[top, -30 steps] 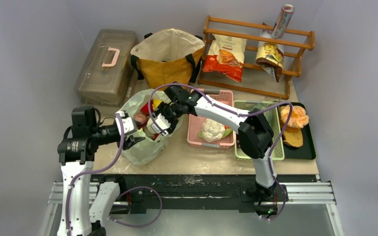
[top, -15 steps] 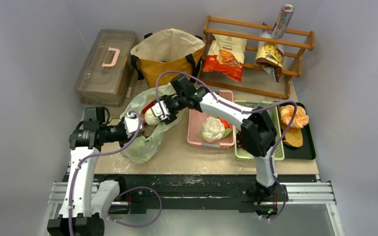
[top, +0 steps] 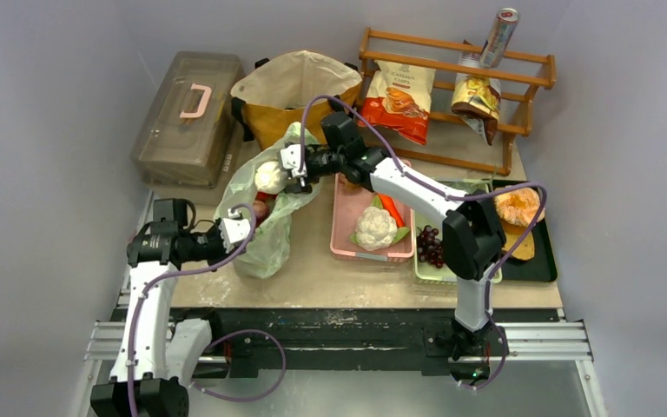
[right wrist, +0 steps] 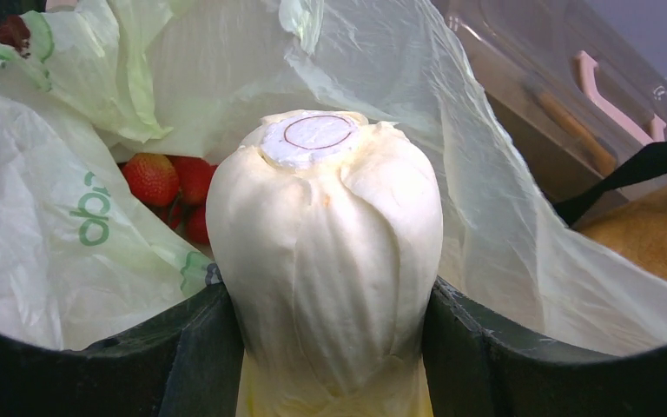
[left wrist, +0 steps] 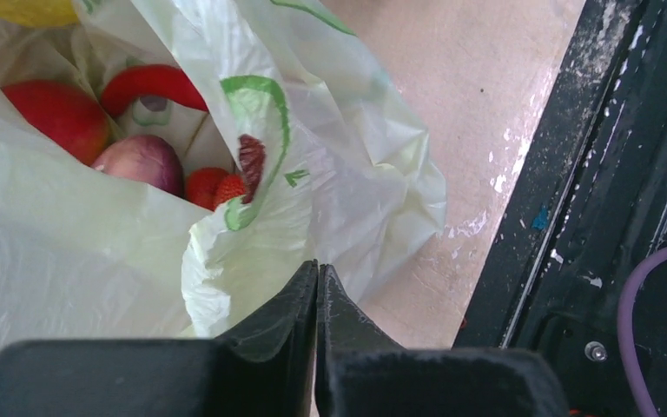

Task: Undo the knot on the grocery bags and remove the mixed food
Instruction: Pick up the fake vegetable from the takeout bag.

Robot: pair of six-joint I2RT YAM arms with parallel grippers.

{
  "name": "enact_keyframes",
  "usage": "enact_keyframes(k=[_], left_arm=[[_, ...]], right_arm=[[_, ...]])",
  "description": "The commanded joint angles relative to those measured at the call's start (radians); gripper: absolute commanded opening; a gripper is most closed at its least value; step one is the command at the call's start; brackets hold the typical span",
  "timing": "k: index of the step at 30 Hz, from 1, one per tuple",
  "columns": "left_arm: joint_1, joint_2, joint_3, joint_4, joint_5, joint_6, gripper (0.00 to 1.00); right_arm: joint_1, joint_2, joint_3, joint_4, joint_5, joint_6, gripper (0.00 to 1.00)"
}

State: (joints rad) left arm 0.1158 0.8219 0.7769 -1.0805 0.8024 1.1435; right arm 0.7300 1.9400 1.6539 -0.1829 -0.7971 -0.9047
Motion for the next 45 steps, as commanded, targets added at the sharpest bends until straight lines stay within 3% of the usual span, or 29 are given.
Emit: enact_keyframes(k=[1, 4, 5, 8, 11, 16, 18, 21, 25, 26, 30, 36, 45], left_arm=[[0.014, -0.032, 0.112, 0.038, 0.151, -0.14, 0.11], [0.013, -0.029, 0.247, 0.068, 0.246, -0.298, 0.43], [0.012, -0.027, 0.293, 0.061, 0.263, -0.32, 0.47], [0.012, -0.034, 0.379, 0.144, 0.266, -0.404, 0.53], [-0.006, -0.022, 0.374, 0.232, 0.223, -0.446, 0.57], [-0.105, 0.056, 0.336, 0.275, 0.17, -0.224, 0.66], [-0.12, 0.097, 0.365, 0.249, 0.2, -0.051, 0.81], [-0.148, 0.187, 0.451, 0.233, 0.207, 0.035, 0.87], [-0.167, 0.243, 0.489, 0.134, 0.173, 0.26, 0.94], [-0.171, 0.251, 0.491, 0.121, 0.163, 0.298, 0.99], [-0.191, 0.303, 0.517, 0.035, 0.131, 0.406, 1.0], [-0.214, 0.328, 0.481, 0.135, 0.074, 0.368, 1.0], [-0.216, 0.407, 0.525, 0.05, 0.055, 0.441, 0.97]], right_arm=[[-0.003, -0.064, -0.039, 0.141, -0.033, 0.094, 0.02], [0.003, -0.056, -0.055, 0.158, -0.032, 0.098, 0.02], [0.003, -0.054, -0.061, 0.164, -0.03, 0.1, 0.02], [0.006, -0.056, -0.077, 0.178, -0.027, 0.098, 0.02], [0.01, -0.059, -0.086, 0.212, -0.025, 0.107, 0.02], [0.017, -0.068, -0.103, 0.235, -0.037, 0.111, 0.03], [0.021, -0.074, -0.108, 0.21, -0.046, 0.076, 0.03], [0.023, -0.079, -0.111, 0.188, -0.063, 0.046, 0.03], [0.027, -0.077, -0.107, 0.184, -0.071, 0.04, 0.03], [0.028, -0.076, -0.106, 0.186, -0.073, 0.041, 0.03], [0.035, -0.074, -0.102, 0.201, -0.073, 0.047, 0.03], [0.043, -0.081, -0.103, 0.203, -0.08, 0.05, 0.03], [0.05, -0.083, -0.103, 0.216, -0.084, 0.059, 0.04]])
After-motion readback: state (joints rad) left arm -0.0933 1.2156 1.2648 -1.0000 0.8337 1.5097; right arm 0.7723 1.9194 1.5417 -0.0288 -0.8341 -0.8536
